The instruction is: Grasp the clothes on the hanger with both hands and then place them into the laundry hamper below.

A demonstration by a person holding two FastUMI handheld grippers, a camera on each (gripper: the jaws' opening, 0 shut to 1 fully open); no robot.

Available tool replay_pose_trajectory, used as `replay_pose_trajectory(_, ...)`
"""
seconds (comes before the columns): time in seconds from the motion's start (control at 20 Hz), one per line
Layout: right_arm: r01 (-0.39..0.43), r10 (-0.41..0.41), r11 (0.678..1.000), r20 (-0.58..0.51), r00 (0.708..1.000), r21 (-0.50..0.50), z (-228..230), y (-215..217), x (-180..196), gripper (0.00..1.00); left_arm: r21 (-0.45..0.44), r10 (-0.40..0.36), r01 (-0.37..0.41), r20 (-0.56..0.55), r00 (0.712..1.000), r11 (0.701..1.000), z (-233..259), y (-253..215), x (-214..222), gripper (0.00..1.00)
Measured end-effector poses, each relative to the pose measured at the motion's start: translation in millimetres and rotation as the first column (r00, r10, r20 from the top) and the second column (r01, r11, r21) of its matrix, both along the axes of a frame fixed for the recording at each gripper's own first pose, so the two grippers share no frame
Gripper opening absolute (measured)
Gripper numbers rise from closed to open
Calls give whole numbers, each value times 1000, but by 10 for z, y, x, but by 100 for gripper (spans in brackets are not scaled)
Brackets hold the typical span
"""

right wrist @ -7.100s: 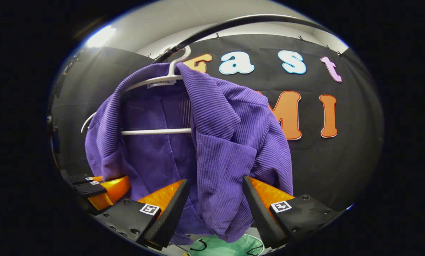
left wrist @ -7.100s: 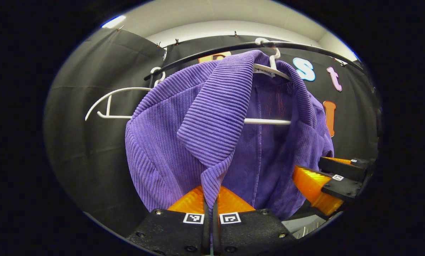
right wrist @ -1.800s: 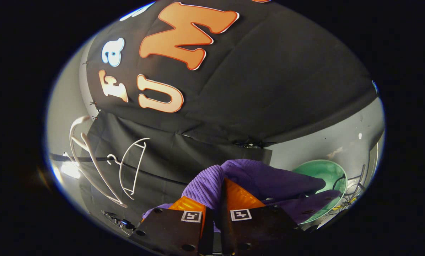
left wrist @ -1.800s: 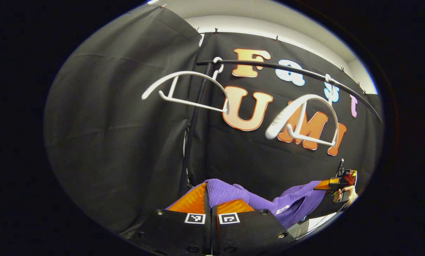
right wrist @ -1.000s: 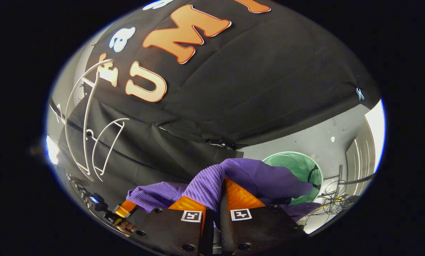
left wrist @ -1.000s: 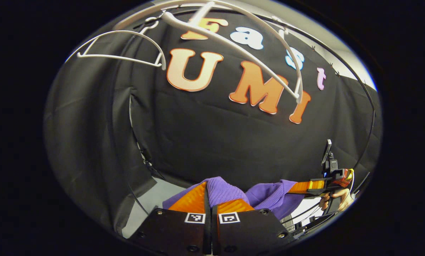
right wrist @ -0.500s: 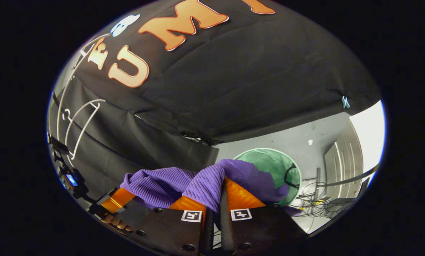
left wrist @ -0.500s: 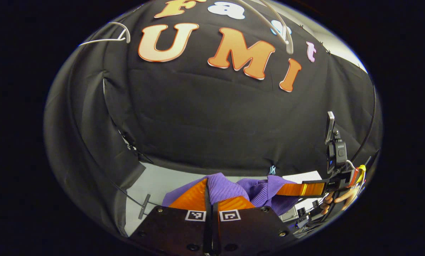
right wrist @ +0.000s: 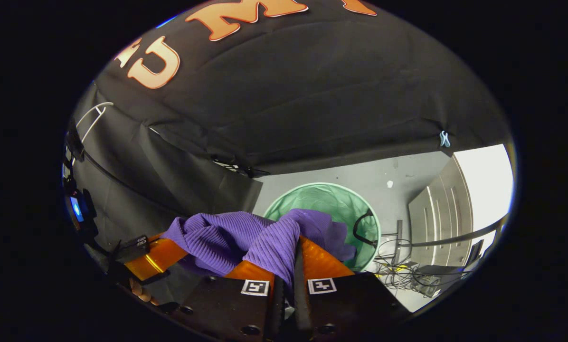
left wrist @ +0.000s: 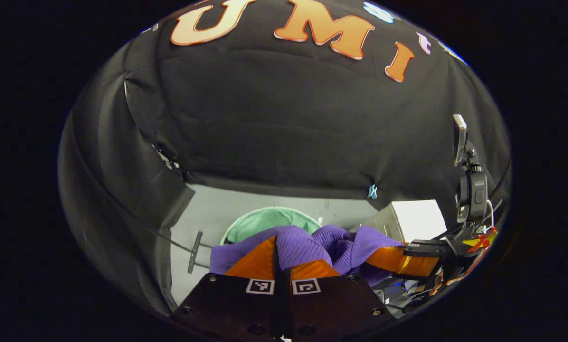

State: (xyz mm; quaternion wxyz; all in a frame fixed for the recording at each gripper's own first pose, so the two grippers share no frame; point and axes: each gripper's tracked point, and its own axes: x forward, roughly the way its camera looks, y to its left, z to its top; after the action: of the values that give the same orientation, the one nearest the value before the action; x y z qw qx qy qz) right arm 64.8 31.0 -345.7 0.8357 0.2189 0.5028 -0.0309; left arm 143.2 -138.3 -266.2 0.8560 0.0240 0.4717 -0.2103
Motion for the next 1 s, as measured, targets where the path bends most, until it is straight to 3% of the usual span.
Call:
replay_pose_trajectory(0.15, 14, -17, 998, -50, 999, -63, -167, -77, -45, 17, 32, 22, -20, -56, 998, 999, -64, 57, -22, 1)
replay_pose_trajectory(0.2, 10, -16, 996, -61, 998, -86, -179, -126, -95, 21, 36, 28, -25, -74, 997, 999, -72, 42, -58, 1)
replay_pose_trajectory(0.25, 6, -12, 996, -63, 998, -94, -208, -125, -74, 39, 41, 32, -28, -90, 995, 999, -94, 36, -82, 2)
replay_pose_trajectory(0.3, 3, -8, 996, -61, 998, -90, -234, -112, -68, 20, 50, 32, -27, -102, 994, 998, -145, 18, -105, 3)
replay_pose_trajectory(0.35, 5, -10, 996, -53, 999, -93, -218, -109, -49, 40, 59, 30, -23, -110, 994, 998, -171, 10, -124, 5)
replay_pose_trajectory(0.4, 7, -11, 995, -44, 999, -98, -195, -138, -43, 46, 72, 32, -24, -111, 993, 997, -219, 37, -144, 9)
replay_pose_trajectory(0.45, 10, -14, 994, -38, 999, -109, -176, -164, -32, 60, 83, 40, -31, -110, 993, 996, -247, 94, -157, 11)
replay_pose_trajectory(0.5, 9, -12, 993, -30, 999, -116, -144, -174, -41, 60, 82, 49, -40, -111, 993, 996, -282, 128, -192, 26)
replay_pose_trajectory(0.6, 11, -13, 992, -15, 1000, -125, -91, -166, -60, 76, 75, 64, -56, -107, 992, 996, -275, 118, -182, 55)
replay_pose_trajectory(0.7, 16, -16, 990, 5, 1000, -137, 1, -179, -84, 82, 73, 78, -72, -85, 993, 995, -202, 173, -138, 84)
replay_pose_trajectory(0.75, 20, -18, 989, 15, 1000, -146, 34, -177, -95, 76, 78, 85, -79, -66, 994, 994, -156, 212, -100, 84)
replay_pose_trajectory(0.85, 33, -28, 987, 34, 999, -156, 156, -142, -137, 99, 82, 99, -96, -26, 995, 992, -16, 315, -64, 92)
replay_pose_trajectory(0.9, 46, -39, 987, 47, 998, -157, 214, -131, -182, 98, 80, 103, -102, -7, 995, 992, 83, 356, -59, 99)
replay_pose_trajectory(1.0, 75, -63, 984, 77, 995, -160, 339, -157, -217, 98, 71, 108, -110, 29, 994, 991, 224, 453, -70, 98)
